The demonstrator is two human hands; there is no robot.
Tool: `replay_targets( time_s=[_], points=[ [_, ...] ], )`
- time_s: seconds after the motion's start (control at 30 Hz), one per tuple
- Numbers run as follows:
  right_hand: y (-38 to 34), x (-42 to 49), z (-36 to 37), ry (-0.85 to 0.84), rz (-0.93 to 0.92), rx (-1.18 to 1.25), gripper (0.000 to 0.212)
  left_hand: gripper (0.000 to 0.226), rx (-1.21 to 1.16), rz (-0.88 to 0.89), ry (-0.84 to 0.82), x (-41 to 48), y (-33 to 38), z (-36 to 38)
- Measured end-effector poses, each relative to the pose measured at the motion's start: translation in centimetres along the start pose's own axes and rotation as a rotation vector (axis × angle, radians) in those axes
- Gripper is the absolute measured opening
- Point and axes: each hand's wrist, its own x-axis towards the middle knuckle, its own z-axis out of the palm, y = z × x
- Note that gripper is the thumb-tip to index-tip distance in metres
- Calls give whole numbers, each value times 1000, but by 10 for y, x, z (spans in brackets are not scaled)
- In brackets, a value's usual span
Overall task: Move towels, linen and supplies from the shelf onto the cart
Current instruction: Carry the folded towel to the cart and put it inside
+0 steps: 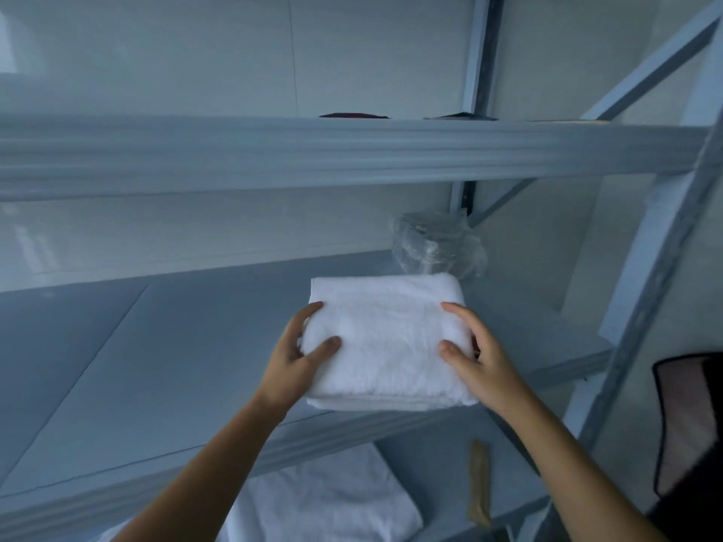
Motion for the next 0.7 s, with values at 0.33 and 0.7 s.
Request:
replay_targets(
  time_s=[0.33, 0.7],
  points=[
    [-50, -165, 14, 277, 197, -340, 46, 46, 7, 274, -338, -54, -17, 0],
    [-125, -416, 5, 581, 558, -676, 48, 57, -134, 291, -827, -214, -11, 83]
  ],
)
